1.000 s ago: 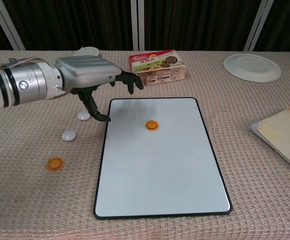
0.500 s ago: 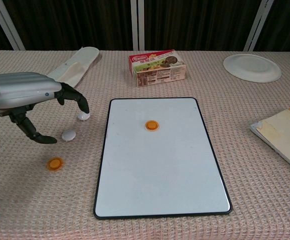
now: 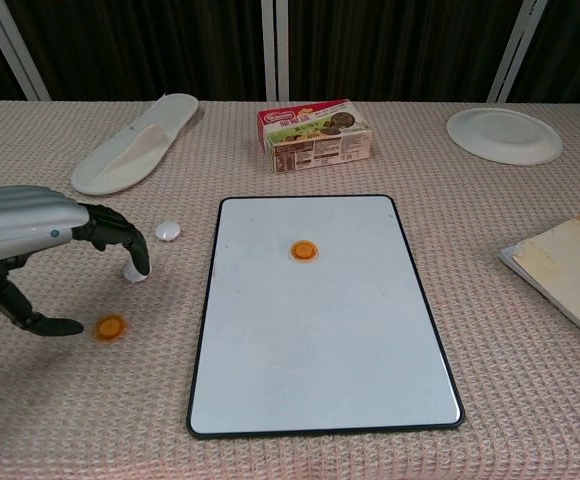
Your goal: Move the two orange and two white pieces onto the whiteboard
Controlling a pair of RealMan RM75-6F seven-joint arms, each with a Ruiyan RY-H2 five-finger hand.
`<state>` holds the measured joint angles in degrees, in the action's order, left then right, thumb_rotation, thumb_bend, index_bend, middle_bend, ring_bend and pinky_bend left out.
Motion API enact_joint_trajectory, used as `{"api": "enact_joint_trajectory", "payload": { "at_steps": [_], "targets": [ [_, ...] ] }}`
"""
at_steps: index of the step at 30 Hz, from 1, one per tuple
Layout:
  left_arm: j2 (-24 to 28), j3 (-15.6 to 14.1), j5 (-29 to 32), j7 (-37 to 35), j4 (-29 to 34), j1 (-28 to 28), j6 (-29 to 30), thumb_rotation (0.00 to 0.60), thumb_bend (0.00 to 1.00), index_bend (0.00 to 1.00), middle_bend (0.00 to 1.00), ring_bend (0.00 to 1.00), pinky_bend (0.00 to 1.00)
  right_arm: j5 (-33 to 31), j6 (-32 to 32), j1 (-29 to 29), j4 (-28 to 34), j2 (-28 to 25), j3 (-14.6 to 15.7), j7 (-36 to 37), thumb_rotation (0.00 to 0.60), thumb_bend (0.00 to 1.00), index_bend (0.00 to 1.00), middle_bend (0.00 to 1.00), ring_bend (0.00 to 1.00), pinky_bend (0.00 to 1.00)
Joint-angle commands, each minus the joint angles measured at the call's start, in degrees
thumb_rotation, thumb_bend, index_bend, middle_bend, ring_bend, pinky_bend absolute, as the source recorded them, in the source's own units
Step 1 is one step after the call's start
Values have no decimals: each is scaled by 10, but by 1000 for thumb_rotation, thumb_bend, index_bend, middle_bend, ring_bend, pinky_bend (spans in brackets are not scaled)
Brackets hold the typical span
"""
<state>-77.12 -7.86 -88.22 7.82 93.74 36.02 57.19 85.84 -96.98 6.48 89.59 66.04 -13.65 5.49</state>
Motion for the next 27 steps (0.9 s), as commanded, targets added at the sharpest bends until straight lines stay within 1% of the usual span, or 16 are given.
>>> {"api": "enact_joint_trajectory", "payload": {
  "at_steps": [1,6,12,20,27],
  "targets": [
    [-12,-3,-2,-1,-8,-7,1,600,203,312,230,181,281,-1,-3,0,0,2,-1,-2,600,192,0,0,0,0],
    [-36,-6,-8,-8,-30,-14,-4,600,213,320,231,181,272,-1,-1,-1,3,3,0,-3,600,191,0,0,0,0],
    [-48,0,-19,-14,-45,-21,7,600,239,337,231,181,273,0,-3,-2,4,3,1,-5,600,191,0,0,0,0],
    [-56,4,-17,4,-61,-27,7,600,255,417,233,181,273,1,-4,-2,7,3,0,-9,600,192,0,0,0,0],
    [-52,0,-13,5,-56,-31,-3,600,257,436,233,181,273,3,-3,-2,12,4,1,-16,600,192,0,0,0,0]
  ]
}}
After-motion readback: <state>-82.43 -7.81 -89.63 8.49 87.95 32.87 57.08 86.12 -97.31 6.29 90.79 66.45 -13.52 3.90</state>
